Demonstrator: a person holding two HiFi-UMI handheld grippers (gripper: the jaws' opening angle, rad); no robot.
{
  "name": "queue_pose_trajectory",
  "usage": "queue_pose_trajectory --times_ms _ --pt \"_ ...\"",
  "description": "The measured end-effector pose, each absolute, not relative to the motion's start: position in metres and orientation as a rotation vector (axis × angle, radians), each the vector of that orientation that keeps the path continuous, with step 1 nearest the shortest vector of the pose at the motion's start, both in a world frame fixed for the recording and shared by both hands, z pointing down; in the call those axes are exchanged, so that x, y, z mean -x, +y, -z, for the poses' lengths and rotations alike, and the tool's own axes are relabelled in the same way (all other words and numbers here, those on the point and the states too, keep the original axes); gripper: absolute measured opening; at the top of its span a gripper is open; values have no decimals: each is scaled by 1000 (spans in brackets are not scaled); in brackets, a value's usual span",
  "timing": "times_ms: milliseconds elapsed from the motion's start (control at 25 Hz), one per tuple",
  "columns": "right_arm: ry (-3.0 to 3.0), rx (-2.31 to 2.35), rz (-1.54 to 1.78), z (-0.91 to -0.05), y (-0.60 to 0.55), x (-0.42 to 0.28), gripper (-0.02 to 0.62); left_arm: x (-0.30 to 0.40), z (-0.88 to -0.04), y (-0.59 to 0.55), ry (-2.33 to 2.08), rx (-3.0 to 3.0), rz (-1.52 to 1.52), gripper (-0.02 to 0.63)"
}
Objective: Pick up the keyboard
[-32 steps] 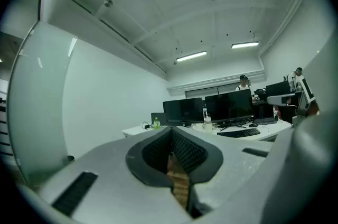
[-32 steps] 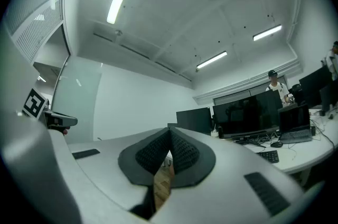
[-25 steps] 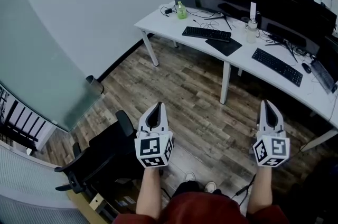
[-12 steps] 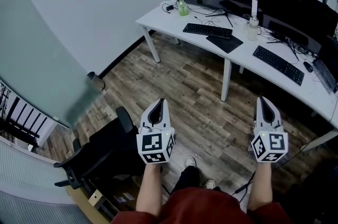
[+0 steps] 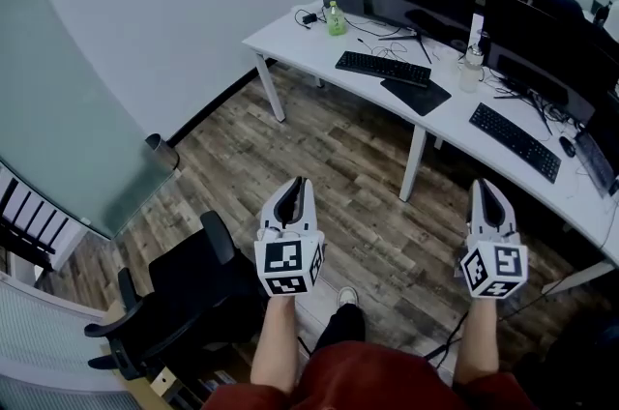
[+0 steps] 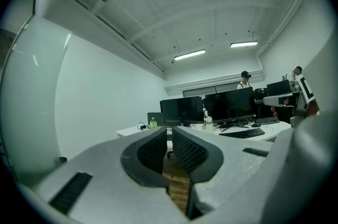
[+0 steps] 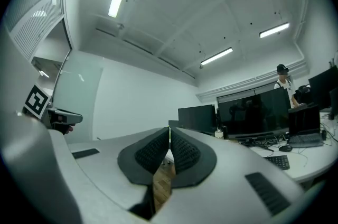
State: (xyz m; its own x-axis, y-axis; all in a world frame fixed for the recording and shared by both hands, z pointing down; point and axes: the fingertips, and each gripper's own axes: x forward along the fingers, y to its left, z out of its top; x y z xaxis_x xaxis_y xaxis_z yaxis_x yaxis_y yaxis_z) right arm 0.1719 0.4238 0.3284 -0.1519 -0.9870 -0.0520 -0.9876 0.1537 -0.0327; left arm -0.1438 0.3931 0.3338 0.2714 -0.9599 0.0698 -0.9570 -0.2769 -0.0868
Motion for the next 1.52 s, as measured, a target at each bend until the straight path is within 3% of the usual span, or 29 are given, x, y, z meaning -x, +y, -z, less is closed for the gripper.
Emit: queue_pose_trajectory --times_ms 80,240,400,560,1000,1520 --pt "2342 2015 -22 -328 400 -161 15 154 -335 369 1873 2488 161 18" --pt "2347 2037 -17 -332 353 -140 78 175 -341 322 1863 2517 148 105" --pt "2335 2068 36 -339 305 -123 217 194 -350 273 1847 2579 167 231" --pt "2288 2116 96 -345 265 -114 317 214 -360 231 1841 2646 185 294" --pt "2325 2131 92 -350 194 -78 324 243 -371 156 1812 2641 215 296" --pt "2282 2120 157 -368 90 -105 324 224 -378 51 1814 2647 206 296"
